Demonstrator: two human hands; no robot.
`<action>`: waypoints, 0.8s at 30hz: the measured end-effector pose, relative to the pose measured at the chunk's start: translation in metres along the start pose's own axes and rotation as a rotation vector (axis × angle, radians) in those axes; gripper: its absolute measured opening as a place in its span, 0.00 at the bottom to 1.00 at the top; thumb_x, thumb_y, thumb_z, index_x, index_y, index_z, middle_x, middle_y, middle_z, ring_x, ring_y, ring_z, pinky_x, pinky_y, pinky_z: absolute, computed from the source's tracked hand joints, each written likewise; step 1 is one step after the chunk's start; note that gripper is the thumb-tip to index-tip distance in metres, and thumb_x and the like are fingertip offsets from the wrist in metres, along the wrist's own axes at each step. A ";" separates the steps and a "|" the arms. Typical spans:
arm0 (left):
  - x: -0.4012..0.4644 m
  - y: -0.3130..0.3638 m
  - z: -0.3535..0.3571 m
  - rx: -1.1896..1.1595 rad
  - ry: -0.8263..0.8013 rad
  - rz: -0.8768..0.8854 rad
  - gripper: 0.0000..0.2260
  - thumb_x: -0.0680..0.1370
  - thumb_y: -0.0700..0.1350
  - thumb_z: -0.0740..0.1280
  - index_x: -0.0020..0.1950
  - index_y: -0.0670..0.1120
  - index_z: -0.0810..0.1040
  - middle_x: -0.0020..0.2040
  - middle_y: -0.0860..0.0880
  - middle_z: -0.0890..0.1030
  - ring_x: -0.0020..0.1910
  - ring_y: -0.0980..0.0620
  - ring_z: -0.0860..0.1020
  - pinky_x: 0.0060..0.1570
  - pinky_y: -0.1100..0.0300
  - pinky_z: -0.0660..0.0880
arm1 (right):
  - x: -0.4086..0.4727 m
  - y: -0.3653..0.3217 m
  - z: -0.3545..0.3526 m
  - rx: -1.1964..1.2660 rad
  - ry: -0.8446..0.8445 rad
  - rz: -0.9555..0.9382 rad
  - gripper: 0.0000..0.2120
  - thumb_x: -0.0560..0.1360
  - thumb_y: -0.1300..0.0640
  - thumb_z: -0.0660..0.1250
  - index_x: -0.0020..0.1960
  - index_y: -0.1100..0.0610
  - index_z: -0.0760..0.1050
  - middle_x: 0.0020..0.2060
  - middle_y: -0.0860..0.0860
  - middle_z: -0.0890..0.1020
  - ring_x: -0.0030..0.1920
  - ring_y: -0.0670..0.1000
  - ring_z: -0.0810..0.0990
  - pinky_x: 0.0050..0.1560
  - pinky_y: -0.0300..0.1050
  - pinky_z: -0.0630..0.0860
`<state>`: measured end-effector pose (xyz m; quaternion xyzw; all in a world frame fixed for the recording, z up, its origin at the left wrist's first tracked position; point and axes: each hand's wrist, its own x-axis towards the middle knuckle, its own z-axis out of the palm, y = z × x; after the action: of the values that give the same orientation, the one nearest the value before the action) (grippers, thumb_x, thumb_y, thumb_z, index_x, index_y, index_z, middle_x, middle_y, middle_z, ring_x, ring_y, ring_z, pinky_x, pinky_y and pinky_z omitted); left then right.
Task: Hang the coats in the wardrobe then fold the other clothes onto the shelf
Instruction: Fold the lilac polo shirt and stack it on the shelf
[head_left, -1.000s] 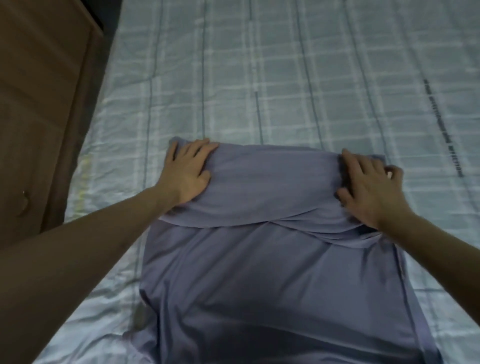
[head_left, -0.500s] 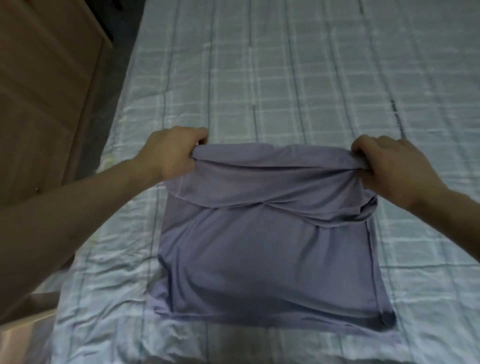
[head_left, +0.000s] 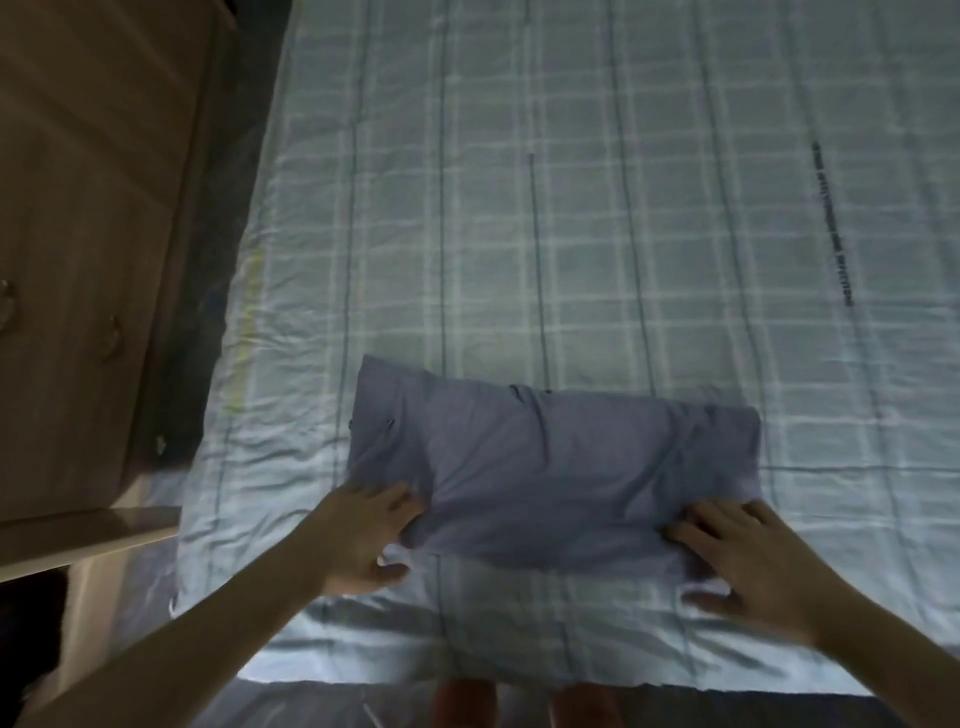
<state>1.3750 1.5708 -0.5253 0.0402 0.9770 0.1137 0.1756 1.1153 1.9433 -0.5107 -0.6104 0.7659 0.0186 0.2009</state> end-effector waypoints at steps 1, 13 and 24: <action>0.002 0.001 0.002 -0.054 0.051 -0.036 0.20 0.67 0.60 0.68 0.55 0.53 0.76 0.46 0.54 0.77 0.39 0.51 0.80 0.37 0.60 0.74 | 0.000 0.001 0.005 0.036 -0.021 0.061 0.21 0.69 0.33 0.64 0.54 0.47 0.77 0.47 0.48 0.78 0.43 0.52 0.79 0.38 0.47 0.72; 0.083 -0.054 -0.020 -0.592 0.438 -1.064 0.13 0.79 0.54 0.64 0.40 0.46 0.73 0.37 0.47 0.77 0.43 0.41 0.78 0.47 0.50 0.72 | 0.065 0.040 -0.002 0.673 0.476 1.109 0.18 0.76 0.46 0.61 0.40 0.62 0.73 0.32 0.55 0.77 0.41 0.62 0.78 0.41 0.45 0.63; 0.092 -0.040 -0.023 -0.234 0.740 -0.723 0.12 0.77 0.41 0.65 0.59 0.41 0.74 0.63 0.39 0.73 0.60 0.39 0.71 0.58 0.45 0.69 | 0.086 0.036 -0.009 0.366 0.756 0.984 0.20 0.73 0.56 0.61 0.63 0.62 0.70 0.60 0.66 0.72 0.58 0.65 0.70 0.58 0.59 0.68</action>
<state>1.2790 1.5383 -0.5448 -0.3621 0.9059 0.1609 -0.1494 1.0636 1.8705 -0.5386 -0.1083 0.9650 -0.2386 -0.0138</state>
